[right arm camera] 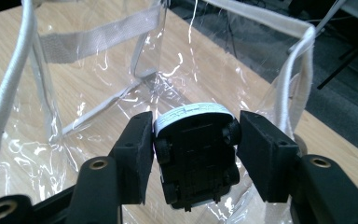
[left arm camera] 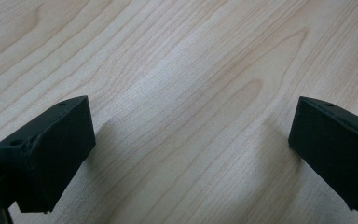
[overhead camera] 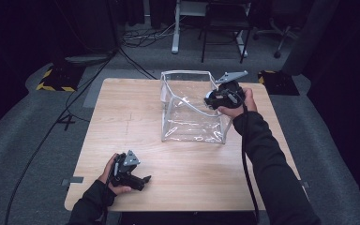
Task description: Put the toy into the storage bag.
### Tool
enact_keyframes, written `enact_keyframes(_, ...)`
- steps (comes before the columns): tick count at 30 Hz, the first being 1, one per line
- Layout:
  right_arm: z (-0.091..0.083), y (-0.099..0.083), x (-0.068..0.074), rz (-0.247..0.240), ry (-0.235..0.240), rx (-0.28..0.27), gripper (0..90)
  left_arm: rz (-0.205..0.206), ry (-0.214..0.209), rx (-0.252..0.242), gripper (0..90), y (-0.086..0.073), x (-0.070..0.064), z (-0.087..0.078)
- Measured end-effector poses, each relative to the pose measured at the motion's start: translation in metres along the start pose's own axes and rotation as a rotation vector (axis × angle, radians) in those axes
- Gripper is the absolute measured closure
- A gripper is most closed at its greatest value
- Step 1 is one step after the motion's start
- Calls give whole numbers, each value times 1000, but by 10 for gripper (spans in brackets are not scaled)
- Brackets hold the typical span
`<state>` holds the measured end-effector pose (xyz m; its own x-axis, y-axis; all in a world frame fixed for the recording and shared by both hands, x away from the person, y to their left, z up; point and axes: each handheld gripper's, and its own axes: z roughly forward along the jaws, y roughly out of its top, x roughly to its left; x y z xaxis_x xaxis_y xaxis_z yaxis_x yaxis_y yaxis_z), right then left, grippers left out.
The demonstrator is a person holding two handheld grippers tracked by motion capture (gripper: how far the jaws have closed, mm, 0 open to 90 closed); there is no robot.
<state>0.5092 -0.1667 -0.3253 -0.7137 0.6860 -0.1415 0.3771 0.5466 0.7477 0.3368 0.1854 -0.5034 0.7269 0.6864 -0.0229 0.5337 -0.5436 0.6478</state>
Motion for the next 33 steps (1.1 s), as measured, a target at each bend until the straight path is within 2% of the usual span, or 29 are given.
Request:
enact_keyframes(7, 2, 3, -2, 4, -12, 41, 468, 0, 0, 0, 6, 0, 0, 0)
enact_keyframes(10, 4, 5, -4, 28, -20, 65, 468, -8, -4, 2, 6, 0, -1, 0)
enact_keyframes(14, 9, 9, -3, 20, -19, 81, 467, -3, 4, 0, 6, 0, 0, -1)
enact_keyframes(19, 15, 14, 0, 11, -26, 126, 468, -3, 6, -3, 7, -1, -1, 0)
enact_keyframes(24, 17, 14, 0, 10, 18, 170, 466, -4, 5, -7, 6, -1, -1, 0)
enact_keyframes(26, 17, 14, 1, -19, 40, 190, 466, -3, 5, -7, 6, -1, -1, 0)
enact_keyframes(30, 17, 14, 1, -27, 41, 240, 466, -3, 5, -7, 6, -1, -1, 0)
enact_keyframes(33, 17, 13, 1, -22, 65, 269, 466, 0, 10, -8, 6, -1, 0, 0)
